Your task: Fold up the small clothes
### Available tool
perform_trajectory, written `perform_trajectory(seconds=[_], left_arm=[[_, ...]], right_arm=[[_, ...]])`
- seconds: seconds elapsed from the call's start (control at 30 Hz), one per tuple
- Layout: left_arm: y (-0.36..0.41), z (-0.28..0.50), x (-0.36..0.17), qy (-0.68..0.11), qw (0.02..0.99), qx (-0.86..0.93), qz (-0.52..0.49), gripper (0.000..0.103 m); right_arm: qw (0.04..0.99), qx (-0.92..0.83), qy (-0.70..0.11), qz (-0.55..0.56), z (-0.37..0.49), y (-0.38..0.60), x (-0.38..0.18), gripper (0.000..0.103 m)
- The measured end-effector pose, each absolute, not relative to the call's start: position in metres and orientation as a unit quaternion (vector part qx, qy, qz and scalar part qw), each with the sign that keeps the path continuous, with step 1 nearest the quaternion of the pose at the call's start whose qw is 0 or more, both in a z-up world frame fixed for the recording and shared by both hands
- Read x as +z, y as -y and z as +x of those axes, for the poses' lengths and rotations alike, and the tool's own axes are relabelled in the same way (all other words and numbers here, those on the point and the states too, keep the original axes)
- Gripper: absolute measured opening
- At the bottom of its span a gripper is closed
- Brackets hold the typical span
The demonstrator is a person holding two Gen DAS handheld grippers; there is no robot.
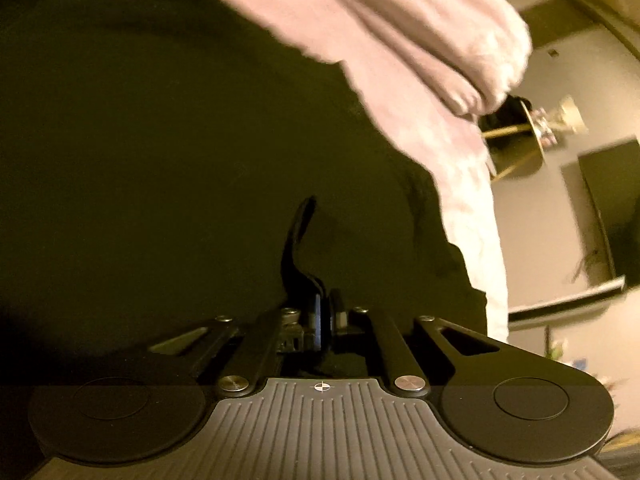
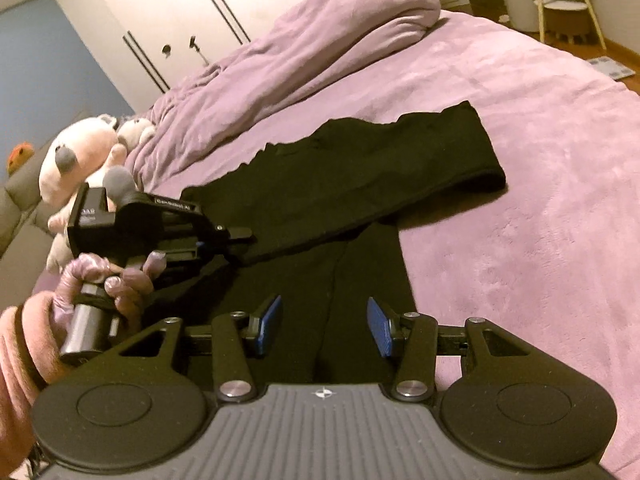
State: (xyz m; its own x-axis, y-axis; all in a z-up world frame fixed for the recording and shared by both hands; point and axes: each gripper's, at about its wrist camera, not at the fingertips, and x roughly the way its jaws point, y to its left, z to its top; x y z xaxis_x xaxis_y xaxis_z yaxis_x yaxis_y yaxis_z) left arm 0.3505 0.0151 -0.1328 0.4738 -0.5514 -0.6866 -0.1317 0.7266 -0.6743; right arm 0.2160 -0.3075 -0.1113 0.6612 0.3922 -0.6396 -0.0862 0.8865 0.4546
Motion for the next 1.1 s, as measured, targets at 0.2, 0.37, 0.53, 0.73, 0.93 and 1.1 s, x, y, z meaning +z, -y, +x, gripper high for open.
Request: perform_trajectory(seconds=[0.2, 0.37, 0.53, 0.73, 0.93, 1.1], left_arm=[[-0.048, 0.337, -0.079, -0.428, 0.845, -0.141, -0.287, 0.005], [-0.107, 0.327, -0.073, -0.410, 0.886, -0.032, -0.211, 0.005], [-0.143, 0.323, -0.105, -0.449, 0.867, 0.011, -0.218, 0.006], [-0.143, 0.328, -0.122, -0.445, 0.851, -0.022, -0.277, 0.019], [-0.146, 0.335, -0.106, -0.404, 0.876, -0.021, -0.261, 0.005], [-0.174, 0.330, -0.076, -0.347, 0.897, 0.007, -0.273, 0.005]], right_arm=[[0.907, 0.116, -0.360, 0.186, 0.227, 0.305, -0.097, 0.054], [0.902, 0.128, -0.357, 0.205, 0.251, 0.296, -0.099, 0.061], [0.884, 0.146, -0.386, 0.219, 0.279, 0.281, -0.111, 0.065], [0.886, 0.125, -0.394, 0.210, 0.299, 0.276, -0.123, 0.065], [0.897, 0.116, -0.371, 0.211, 0.303, 0.274, -0.124, 0.065], [0.852, 0.133, -0.390, 0.324, 0.312, 0.286, -0.148, 0.064]])
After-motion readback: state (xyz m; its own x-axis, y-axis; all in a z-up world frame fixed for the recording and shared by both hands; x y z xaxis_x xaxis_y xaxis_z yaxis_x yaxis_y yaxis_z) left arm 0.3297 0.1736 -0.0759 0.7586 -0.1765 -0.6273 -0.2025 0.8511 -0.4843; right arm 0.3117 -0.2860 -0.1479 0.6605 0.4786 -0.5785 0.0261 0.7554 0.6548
